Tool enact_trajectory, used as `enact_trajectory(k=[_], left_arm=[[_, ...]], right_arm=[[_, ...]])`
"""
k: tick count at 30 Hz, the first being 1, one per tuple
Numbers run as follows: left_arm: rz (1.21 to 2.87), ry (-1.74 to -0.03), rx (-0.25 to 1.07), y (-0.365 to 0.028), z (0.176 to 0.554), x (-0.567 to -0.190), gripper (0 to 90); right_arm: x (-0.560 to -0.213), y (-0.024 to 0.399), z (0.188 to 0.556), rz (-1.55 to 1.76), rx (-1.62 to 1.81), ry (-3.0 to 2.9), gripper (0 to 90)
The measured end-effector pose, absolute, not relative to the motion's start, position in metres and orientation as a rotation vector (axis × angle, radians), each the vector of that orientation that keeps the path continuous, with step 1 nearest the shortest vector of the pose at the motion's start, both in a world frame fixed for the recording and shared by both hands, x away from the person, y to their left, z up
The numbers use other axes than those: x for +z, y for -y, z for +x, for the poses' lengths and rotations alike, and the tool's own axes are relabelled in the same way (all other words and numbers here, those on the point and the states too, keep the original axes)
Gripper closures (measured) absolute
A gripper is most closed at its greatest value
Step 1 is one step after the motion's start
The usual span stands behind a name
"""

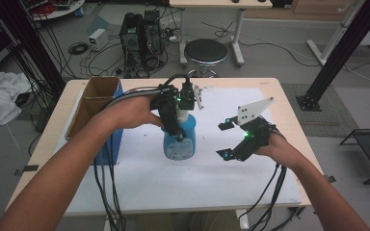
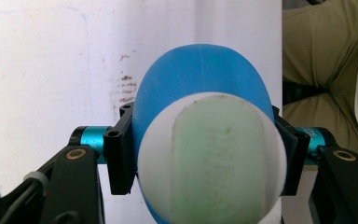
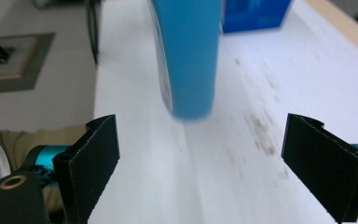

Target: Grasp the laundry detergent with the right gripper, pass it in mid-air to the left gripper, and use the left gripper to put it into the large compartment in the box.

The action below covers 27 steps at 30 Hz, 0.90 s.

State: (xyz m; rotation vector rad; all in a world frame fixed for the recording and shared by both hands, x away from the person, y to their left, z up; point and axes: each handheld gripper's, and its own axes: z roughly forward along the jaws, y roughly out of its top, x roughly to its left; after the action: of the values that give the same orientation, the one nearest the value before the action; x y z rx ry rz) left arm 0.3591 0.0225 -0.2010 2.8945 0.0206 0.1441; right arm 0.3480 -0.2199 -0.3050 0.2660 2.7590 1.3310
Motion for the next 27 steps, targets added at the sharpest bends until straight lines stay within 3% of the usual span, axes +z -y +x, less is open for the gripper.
enact_trajectory(k=[4,11,17,27], left_arm=[[2.905,-0.071,0.157,-0.03,0.363,-0.196,37.9],[2.904,-0.166,0.192,-0.044,0.371,-0.19,37.8],[2.894,-0.273,0.232,-0.056,0.381,-0.18,37.9],[2.841,-0.507,0.272,-0.081,0.387,-0.158,37.9]], right_arm=[[-0.305,0.231,0.351,0.415,1.19,-2.833,10.5],[-0.299,0.253,0.348,0.4,1.05,-2.889,10.4],[-0.298,0.271,0.346,0.517,0.706,-2.869,10.4],[-0.287,0.294,0.345,0.501,0.698,-2.916,10.5]])
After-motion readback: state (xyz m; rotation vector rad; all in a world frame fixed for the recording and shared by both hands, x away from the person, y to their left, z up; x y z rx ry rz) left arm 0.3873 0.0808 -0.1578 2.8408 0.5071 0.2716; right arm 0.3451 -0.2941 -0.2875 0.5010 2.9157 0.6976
